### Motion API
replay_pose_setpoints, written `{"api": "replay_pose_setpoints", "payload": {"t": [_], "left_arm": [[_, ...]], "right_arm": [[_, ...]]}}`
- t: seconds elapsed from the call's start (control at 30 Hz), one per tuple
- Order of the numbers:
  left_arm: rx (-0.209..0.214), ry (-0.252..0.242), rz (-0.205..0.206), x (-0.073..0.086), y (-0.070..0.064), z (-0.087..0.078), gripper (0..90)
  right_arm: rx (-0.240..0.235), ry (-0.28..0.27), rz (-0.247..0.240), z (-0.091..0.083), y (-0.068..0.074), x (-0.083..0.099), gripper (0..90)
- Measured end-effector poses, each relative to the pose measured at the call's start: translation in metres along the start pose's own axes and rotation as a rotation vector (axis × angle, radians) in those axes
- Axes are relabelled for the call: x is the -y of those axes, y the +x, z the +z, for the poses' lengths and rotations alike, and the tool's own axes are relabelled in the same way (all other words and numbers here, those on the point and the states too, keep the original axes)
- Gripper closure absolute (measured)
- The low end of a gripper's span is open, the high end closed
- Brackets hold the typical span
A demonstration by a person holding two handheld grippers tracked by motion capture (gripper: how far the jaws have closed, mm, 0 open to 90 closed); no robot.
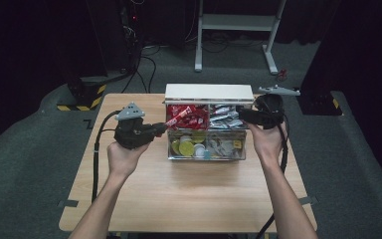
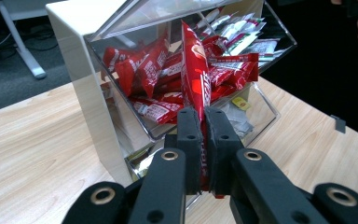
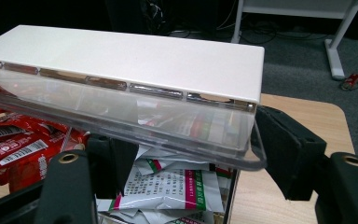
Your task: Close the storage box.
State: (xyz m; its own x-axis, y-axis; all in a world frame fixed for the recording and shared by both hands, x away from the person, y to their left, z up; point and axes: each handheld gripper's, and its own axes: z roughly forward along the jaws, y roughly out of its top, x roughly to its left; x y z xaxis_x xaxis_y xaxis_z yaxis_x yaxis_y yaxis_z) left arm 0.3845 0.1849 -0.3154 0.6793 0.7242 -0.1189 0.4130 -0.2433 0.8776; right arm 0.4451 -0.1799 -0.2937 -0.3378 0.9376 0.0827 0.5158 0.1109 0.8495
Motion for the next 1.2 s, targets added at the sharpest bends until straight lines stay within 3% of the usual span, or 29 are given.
{"api": "replay_pose_setpoints", "payload": {"t": [0.53, 1.0, 1.2], "left_arm": [[-0.014, -0.025, -0.011, 0.014, 0.006, -0.024, 86.1], [-0.049, -0.063, -0.048, 0.031, 0.018, -0.042, 86.0], [-0.03, -0.099, -0.085, 0.033, 0.022, -0.049, 86.0]], "right_arm": [[0.008, 0.0, -0.004, 0.0, 0.001, 0.0, 32.2], [0.015, 0.002, -0.004, 0.0, 0.002, -0.001, 32.0], [0.018, 0.008, -0.011, 0.0, 0.002, -0.003, 32.2]]}}
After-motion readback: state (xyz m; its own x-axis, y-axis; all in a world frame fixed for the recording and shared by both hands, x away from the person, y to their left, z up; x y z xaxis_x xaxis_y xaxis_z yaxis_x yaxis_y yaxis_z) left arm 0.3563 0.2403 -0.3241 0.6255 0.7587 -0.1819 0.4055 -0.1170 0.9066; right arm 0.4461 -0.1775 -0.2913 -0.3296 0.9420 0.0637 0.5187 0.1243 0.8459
